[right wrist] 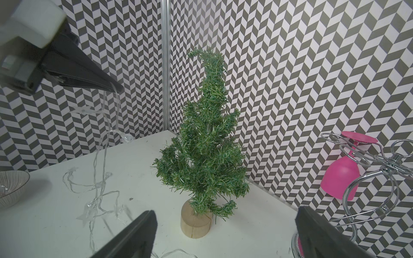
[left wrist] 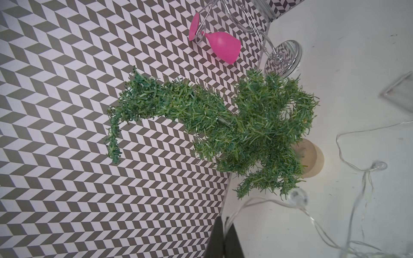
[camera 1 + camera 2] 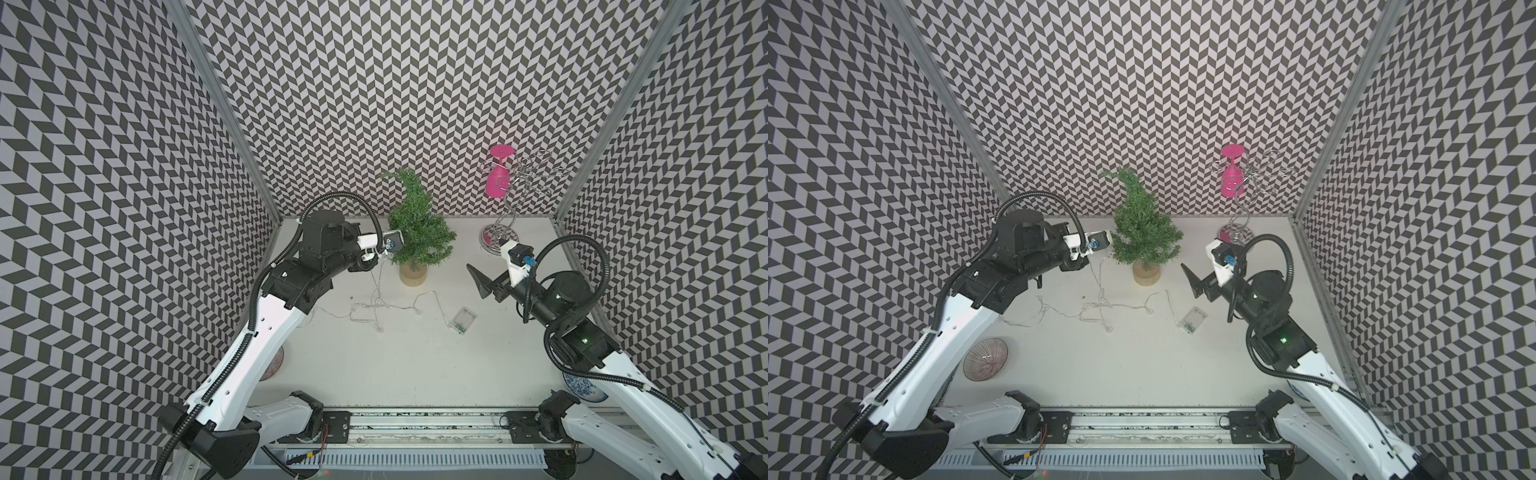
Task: Wrap string light around the christmas tree
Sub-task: Pick up the light string from the center of the board.
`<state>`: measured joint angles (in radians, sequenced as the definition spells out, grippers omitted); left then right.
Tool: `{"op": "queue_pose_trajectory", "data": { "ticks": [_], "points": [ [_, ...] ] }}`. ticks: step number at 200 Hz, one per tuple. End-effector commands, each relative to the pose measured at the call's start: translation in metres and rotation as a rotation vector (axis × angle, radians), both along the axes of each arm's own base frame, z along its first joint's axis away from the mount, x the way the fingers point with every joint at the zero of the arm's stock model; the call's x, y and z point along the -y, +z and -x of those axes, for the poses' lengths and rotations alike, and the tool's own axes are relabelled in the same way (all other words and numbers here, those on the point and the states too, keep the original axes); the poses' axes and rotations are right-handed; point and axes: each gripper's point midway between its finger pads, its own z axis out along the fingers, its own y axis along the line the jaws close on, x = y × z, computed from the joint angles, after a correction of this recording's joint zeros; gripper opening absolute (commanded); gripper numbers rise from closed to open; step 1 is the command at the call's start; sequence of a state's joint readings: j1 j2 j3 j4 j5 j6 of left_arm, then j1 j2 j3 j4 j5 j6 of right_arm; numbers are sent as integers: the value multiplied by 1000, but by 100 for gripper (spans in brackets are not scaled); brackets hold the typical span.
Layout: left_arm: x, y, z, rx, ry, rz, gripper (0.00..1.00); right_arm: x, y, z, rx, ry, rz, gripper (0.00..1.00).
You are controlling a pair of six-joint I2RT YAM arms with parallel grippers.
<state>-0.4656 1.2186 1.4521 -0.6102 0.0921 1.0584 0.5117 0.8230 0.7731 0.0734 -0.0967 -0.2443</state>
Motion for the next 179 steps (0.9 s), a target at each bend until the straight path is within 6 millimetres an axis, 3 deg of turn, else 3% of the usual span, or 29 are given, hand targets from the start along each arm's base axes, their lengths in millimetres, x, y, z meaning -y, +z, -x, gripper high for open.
{"op": "queue_pose_trajectory", "data": {
  "ticks": [1,34,75,120,179],
  "points": [
    [-5,53,-4,132,12,61,0,2,2,2,15,0,2,99],
    [-3,78,5,151,-12,126,0,-18,-22,10,-35,125,6,99],
    [-4,89,24,152,-46,167,0,-55,-36,26,-53,349,8,97],
    [-10,100,42,164,-57,204,0,-86,-83,31,-62,415,109,95],
    [-16,104,69,152,-86,230,0,-133,-87,41,-20,501,140,89]
  ]
}}
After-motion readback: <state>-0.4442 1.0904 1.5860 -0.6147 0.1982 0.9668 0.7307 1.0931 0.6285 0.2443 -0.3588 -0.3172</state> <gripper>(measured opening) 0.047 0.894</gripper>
